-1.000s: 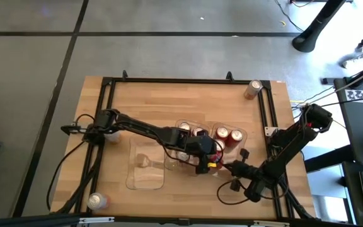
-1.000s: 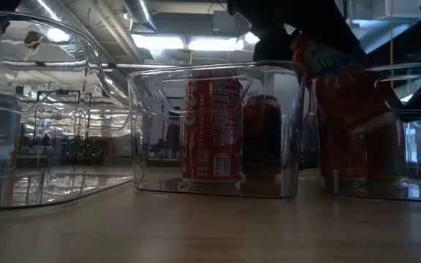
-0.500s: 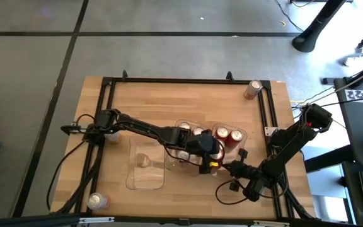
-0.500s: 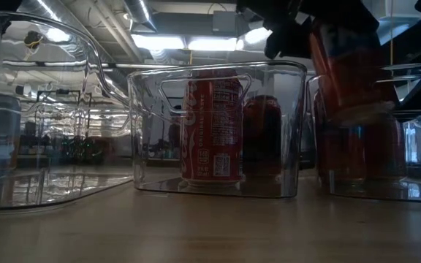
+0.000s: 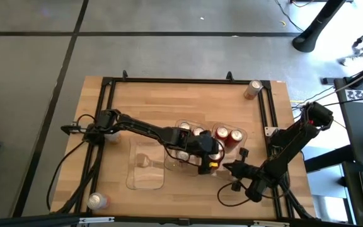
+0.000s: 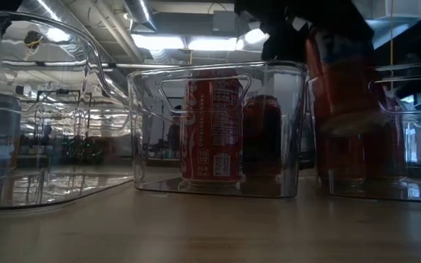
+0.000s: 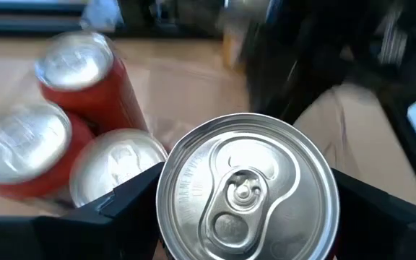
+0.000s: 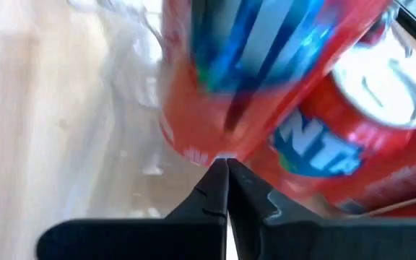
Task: Sort soda cans
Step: Put the red soda can into the right transparent bin
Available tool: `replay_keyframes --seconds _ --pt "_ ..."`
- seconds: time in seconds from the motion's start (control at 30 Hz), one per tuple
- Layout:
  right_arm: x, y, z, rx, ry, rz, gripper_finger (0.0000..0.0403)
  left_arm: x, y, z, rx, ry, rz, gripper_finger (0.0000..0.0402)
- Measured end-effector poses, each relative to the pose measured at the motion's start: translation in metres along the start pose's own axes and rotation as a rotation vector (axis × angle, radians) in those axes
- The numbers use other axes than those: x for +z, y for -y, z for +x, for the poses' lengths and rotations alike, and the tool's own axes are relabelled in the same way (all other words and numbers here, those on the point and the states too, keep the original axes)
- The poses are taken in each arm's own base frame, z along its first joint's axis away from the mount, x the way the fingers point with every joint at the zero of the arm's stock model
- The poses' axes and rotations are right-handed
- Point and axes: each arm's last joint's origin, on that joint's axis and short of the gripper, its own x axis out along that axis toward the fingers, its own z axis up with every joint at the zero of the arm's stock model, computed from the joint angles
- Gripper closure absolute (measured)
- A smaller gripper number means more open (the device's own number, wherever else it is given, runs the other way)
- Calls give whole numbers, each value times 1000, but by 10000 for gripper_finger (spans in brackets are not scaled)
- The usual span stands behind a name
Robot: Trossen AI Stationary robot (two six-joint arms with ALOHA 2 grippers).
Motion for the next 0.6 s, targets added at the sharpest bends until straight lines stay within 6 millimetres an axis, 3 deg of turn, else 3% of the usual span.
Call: replay_keyframes --seconds 0.27,0.6 --pt "13 4 -24 19 14 -20 398 -3 1 2 8 -11 23 107" --pt "13 6 -24 2 24 -25 398 -23 1 29 23 -65 38 107"
